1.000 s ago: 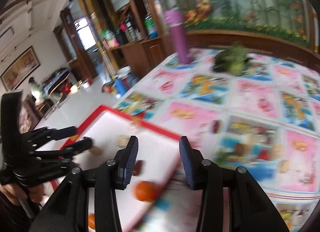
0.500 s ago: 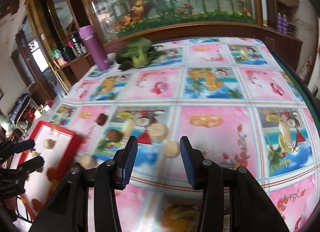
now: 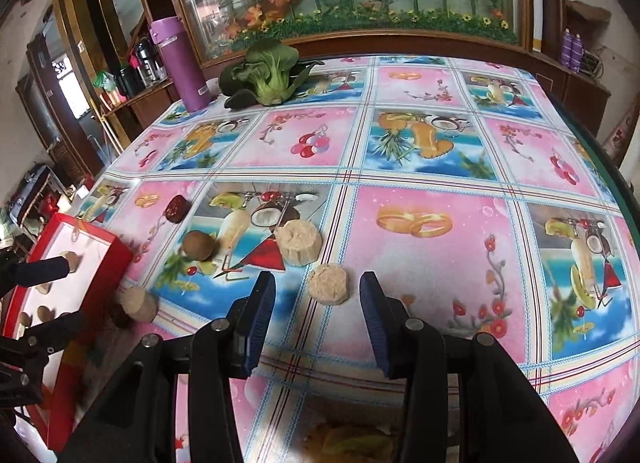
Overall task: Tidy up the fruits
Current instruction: 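Grasp a round tan cake with the right tool while the left tool grasps a tan ball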
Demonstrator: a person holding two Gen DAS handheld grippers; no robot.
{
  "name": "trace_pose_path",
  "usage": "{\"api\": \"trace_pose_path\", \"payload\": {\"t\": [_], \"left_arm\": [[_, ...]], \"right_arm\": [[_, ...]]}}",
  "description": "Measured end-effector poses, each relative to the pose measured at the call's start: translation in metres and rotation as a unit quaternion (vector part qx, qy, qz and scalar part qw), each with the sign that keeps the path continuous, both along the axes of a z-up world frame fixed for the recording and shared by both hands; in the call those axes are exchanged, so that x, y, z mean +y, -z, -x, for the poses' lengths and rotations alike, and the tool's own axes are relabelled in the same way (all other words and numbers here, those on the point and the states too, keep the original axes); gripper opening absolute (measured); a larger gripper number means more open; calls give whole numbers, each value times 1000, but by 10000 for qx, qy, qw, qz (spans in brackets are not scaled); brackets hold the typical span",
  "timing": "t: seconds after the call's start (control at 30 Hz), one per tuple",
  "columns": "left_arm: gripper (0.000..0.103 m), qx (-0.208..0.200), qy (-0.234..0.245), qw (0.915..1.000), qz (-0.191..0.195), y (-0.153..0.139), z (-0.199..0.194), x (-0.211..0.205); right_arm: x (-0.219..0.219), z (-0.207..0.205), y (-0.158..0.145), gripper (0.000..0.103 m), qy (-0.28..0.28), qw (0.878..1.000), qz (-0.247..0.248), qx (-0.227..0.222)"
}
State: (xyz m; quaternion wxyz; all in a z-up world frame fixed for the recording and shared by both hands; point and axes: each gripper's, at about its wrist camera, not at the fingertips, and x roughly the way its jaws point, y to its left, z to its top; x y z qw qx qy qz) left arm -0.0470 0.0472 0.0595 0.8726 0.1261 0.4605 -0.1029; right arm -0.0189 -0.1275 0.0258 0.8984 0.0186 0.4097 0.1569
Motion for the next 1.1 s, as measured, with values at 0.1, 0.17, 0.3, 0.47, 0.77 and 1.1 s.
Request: {"api": "trace_pose_path", "payload": {"t": [0.1, 0.17, 0.3, 0.47, 0.77, 1.1], "left_arm": [[61, 108, 43, 9999, 64, 4, -11, -4], [61, 195, 127, 9997, 98, 8, -17, -8], [61, 379, 113, 9992, 79, 20, -27, -14], [61, 638, 51, 9978, 142, 34, -33, -15], [39, 699, 93, 9971, 282, 41, -37, -24], [30, 613, 17, 9980, -138, 39, -39, -61]], "right_arm": [[1, -4, 4, 44, 91, 9999, 126, 7], [2, -5, 7, 43, 105, 9998, 156, 71], [2, -6, 8, 32, 109, 9998, 133, 94], [2, -7, 9, 29, 155, 9997, 133, 106], [6, -8, 8, 22, 165, 9993, 312, 80], [-3, -15, 6, 22, 435, 9974, 556, 131]]}}
